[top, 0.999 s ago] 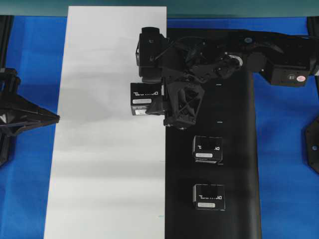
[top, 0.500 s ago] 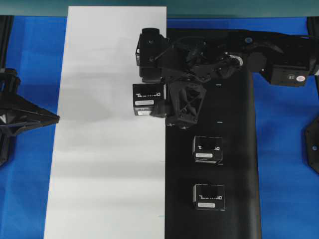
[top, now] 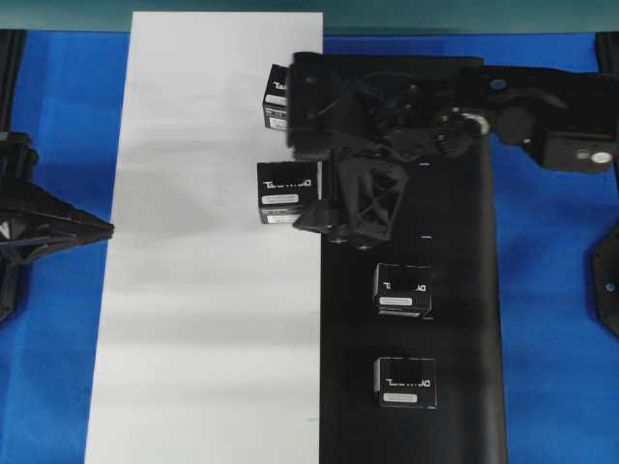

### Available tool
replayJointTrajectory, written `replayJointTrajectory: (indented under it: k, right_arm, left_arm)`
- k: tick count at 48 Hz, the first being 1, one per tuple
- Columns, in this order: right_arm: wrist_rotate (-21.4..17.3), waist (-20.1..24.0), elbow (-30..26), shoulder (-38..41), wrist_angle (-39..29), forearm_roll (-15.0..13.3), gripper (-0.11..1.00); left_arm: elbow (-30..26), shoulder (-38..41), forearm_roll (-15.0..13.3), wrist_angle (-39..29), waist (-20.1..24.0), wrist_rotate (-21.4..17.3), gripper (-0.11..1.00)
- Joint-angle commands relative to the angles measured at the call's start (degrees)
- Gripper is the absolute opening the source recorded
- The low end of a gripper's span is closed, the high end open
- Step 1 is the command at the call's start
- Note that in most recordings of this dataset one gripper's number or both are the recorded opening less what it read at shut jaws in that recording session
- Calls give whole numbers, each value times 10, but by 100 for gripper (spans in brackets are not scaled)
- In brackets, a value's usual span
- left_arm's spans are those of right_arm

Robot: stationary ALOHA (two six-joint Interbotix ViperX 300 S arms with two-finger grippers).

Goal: Place the box from the black base onto the white base.

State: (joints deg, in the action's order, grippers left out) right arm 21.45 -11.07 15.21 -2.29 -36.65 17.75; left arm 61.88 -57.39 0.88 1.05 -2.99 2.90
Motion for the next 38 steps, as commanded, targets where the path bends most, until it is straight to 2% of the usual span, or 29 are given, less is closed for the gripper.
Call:
replayJointTrajectory:
  k: [1, 18, 38]
  right_arm:
    - [-1, -4, 11, -31, 13, 1, 100]
    - [-7, -7, 154, -172, 69, 4, 100]
    - [-7, 25, 301, -337, 158, 4, 100]
  left_arm:
    - [-16, 2, 1, 1, -1, 0, -4]
    - [-18, -8, 1, -29, -1, 1, -4]
    - [-17, -7, 1, -29, -1, 0, -4]
